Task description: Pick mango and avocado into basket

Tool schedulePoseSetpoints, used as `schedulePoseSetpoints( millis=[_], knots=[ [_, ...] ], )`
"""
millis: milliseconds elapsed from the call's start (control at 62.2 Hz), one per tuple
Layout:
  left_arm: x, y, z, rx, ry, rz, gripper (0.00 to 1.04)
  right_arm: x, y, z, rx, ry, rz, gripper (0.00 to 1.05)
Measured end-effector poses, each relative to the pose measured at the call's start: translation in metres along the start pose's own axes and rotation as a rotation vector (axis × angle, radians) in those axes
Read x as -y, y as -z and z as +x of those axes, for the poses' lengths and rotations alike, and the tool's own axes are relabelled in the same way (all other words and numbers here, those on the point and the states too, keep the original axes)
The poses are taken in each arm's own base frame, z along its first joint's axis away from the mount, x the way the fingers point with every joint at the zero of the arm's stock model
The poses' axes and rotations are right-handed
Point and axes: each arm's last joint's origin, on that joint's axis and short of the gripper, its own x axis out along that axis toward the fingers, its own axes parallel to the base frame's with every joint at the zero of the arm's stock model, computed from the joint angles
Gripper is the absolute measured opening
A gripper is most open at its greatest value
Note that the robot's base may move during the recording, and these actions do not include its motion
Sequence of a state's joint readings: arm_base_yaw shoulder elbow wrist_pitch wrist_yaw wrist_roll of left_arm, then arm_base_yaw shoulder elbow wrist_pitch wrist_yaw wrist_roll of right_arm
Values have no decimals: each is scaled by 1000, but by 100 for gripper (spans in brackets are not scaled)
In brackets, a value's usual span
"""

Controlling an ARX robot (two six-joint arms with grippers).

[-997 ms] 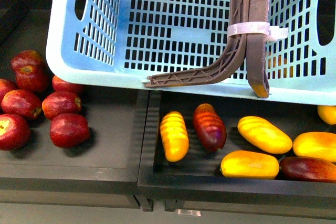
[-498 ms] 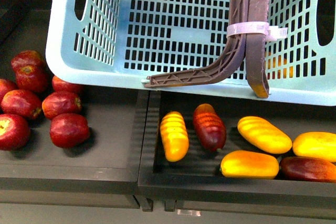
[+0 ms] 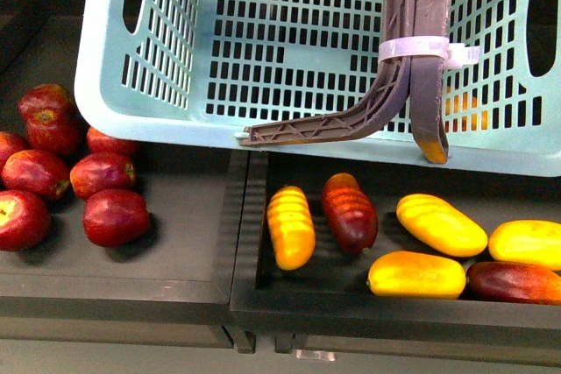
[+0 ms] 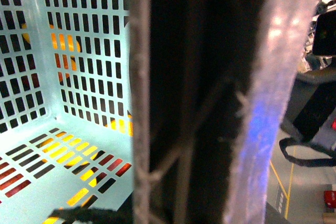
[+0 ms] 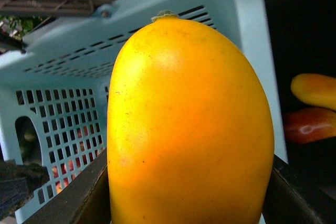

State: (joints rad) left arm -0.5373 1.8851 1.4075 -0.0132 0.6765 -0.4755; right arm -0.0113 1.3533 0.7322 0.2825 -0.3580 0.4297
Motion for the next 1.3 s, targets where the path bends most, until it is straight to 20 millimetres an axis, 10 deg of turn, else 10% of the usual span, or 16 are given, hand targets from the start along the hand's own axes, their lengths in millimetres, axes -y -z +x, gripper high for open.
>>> schedulePoseSetpoints(
  millis=[386,643,868,1077,1303],
  knots=[
    [0,0,0,0,0,0,14,-13,25,17,-39,-5,-116,63],
    [0,0,0,-2,2,-6,14,-16,25,16,28,9,-224,96],
    [-2,0,0,5,-13,-2,14,-17,14,-46,255,113,-364,96],
    [-1,0,0,-1,-2,-3,14,-3,65,-114,281,329,-415,96],
    [-1,0,0,-1,-3,-3,14,-3,82,-131,340,343,-508,96]
  ],
)
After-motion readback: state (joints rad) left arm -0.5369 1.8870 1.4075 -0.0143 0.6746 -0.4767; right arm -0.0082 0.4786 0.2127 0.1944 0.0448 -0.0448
